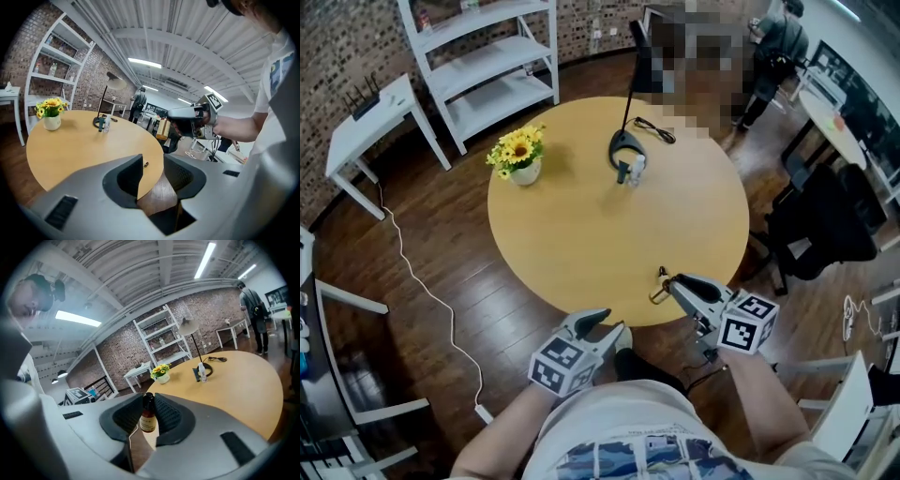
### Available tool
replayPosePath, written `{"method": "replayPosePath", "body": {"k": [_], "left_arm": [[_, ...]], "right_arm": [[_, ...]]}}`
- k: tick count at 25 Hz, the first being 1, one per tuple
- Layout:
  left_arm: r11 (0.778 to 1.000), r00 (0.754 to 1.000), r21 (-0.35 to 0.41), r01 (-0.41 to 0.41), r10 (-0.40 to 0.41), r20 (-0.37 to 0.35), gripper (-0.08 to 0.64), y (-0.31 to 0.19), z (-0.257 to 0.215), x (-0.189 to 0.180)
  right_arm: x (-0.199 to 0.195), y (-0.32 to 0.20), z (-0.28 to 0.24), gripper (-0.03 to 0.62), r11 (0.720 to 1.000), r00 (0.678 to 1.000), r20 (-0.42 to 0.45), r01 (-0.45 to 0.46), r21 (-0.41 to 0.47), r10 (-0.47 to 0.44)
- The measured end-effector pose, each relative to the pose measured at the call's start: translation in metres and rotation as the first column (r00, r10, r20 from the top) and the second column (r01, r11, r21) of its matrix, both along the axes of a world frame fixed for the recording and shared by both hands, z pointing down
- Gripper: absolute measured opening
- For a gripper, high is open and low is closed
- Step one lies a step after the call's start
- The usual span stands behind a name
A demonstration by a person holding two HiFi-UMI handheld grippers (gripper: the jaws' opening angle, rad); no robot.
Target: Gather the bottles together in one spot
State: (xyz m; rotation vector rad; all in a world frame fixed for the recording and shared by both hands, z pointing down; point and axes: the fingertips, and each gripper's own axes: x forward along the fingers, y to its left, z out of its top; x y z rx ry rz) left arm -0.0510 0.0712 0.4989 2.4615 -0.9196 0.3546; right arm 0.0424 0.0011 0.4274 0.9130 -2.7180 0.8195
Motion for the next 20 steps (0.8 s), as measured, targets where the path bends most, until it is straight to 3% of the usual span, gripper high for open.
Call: {"method": "replayPosePath", "body": {"k": [9,20], "left_arm": [[0.988,0.995,-0.118,0.1,-0.096,0.035,0.141,-0.066,0.015,0.006],[0.939,0.97,-0.241,0.243,-0.237,0.057,0.141,-0.135,0.035,0.024]], "right_arm": [[0.045,-0.124,0.008,0.067,0.989,0.983,-0.182,0.021,0.144,0.006],[0.069,-0.276,0.065,0.067,0.964,0.95,-0.309,0.12,0.236,-0.042]]}}
